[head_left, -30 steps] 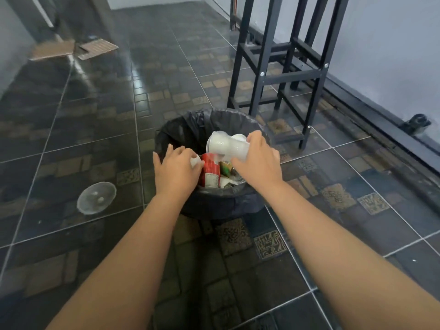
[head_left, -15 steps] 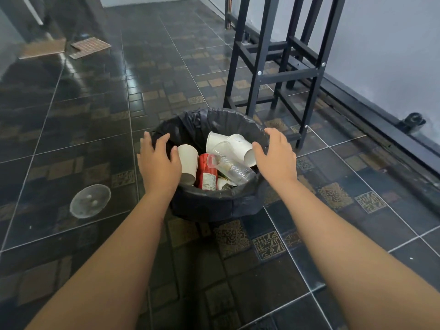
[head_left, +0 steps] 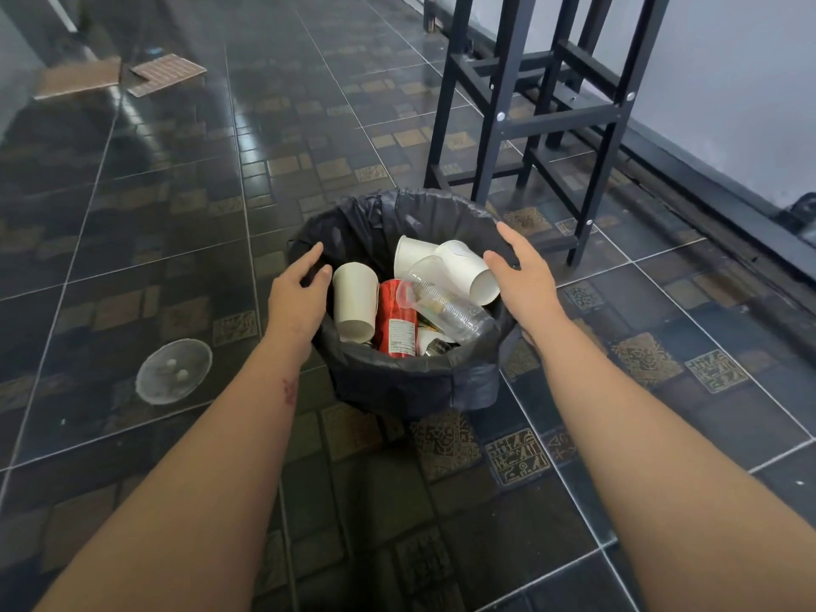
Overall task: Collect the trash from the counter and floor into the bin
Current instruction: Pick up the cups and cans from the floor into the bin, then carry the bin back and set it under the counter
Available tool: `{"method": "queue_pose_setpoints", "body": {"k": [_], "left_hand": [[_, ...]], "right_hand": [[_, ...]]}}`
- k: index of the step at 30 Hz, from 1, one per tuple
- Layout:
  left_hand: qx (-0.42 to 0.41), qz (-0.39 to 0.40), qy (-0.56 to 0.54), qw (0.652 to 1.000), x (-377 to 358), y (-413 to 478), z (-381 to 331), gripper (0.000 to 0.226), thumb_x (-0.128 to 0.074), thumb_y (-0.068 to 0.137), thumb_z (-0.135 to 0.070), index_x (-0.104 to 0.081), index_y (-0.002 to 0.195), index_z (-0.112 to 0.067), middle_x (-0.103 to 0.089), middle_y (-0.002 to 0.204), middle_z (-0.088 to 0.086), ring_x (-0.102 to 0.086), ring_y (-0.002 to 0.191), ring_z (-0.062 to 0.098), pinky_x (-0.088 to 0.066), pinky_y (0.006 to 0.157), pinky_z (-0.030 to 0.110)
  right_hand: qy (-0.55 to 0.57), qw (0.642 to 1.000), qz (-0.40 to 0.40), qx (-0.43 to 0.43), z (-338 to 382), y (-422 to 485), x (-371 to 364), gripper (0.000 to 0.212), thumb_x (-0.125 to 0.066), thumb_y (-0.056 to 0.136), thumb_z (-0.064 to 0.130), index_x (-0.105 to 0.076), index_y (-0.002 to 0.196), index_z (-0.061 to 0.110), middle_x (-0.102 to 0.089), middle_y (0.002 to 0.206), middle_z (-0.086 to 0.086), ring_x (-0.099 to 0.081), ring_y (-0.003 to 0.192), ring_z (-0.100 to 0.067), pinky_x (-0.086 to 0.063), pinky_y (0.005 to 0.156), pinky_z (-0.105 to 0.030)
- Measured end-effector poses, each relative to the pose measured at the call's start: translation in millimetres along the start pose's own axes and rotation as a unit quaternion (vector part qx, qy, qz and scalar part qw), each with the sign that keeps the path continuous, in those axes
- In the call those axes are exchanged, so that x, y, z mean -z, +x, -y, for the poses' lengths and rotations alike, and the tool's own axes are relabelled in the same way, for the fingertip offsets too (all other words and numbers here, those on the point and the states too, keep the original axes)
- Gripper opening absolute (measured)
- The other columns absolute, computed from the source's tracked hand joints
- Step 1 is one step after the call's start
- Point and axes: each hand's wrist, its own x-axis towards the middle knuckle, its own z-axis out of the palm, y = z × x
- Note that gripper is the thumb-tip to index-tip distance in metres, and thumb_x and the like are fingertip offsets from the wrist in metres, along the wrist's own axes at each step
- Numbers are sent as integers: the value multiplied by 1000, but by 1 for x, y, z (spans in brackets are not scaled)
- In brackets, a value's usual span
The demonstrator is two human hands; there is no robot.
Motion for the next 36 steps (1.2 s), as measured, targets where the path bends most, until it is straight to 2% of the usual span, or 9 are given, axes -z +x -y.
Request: {"method": "queue_pose_setpoints", "body": {"k": [2, 5, 13, 18, 21, 24, 28, 32, 36], "left_hand": [[20, 1, -54, 998, -2, 0, 2, 45, -56, 100, -16, -53, 143, -28, -48, 150, -2, -45, 134, 12, -37, 115, 35], [41, -5, -101, 994, -4, -1, 4, 45, -55, 101, -16, -52, 143, -30, -46, 151, -4, -45, 135, 13, -38, 114, 38], [58, 13, -104, 993, 0, -30, -41, 43, -62, 97, -24, -56, 137, -40, -47, 146, -11, -47, 132, 10, -40, 111, 37], [75, 43, -73, 994, 19, -73, -135, 44, -65, 95, -30, -56, 135, -46, -38, 155, -4, -41, 139, 12, -37, 113, 34], [96, 63, -60, 992, 36, -106, -208, 42, -65, 94, -33, -57, 129, -54, -33, 158, -4, -37, 142, 14, -34, 116, 41], [104, 74, -55, 990, 56, -146, -292, 43, -64, 96, -30, -56, 134, -48, -37, 152, -7, -39, 139, 11, -35, 113, 34], [98, 81, -67, 990, 86, -206, -398, 45, -62, 98, -22, -55, 139, -38, -47, 141, -12, -46, 129, 7, -40, 96, 20], [92, 87, -75, 989, 113, -262, -474, 46, -63, 97, -22, -55, 139, -40, -47, 141, -13, -46, 129, 7, -40, 96, 20], [67, 110, -72, 989, 135, -315, -520, 46, -62, 97, -23, -55, 139, -38, -48, 141, -13, -46, 129, 8, -40, 99, 24]], "right_hand": [[32, 999, -2, -18, 0, -1, -1, 46, -54, 95, 27, -48, 139, 39, -43, 148, 12, -42, 123, -5, -33, 109, -31], [70, 997, -16, -33, 0, -2, -2, 46, -54, 96, 21, -50, 139, 36, -44, 146, 12, -41, 131, -8, -33, 107, -29], [90, 993, -21, -70, 32, -39, 40, 48, -55, 97, 19, -46, 142, 35, -39, 148, 11, -38, 126, -1, -27, 99, -20], [105, 986, -40, -122, 111, -78, 103, 47, -56, 97, 22, -48, 139, 40, -38, 148, 13, -38, 130, -3, -29, 96, -15], [103, 984, -46, -140, 175, -107, 152, 46, -55, 97, 21, -49, 139, 39, -38, 147, 13, -39, 127, -1, -29, 92, -10], [92, 983, -49, -153, 244, -137, 205, 45, -56, 97, 23, -49, 137, 43, -36, 150, 11, -35, 135, -5, -29, 101, -18], [99, 980, -57, -165, 337, -188, 275, 44, -57, 96, 25, -50, 133, 49, -37, 148, 14, -36, 135, -7, -30, 104, -24], [97, 979, -73, -164, 408, -242, 334, 46, -57, 97, 28, -47, 135, 51, -41, 137, 22, -35, 128, -2, -29, 102, -26], [110, 977, -102, -154, 449, -302, 375, 46, -58, 96, 31, -47, 135, 53, -40, 146, 20, -35, 135, -6, -31, 112, -38]]}}
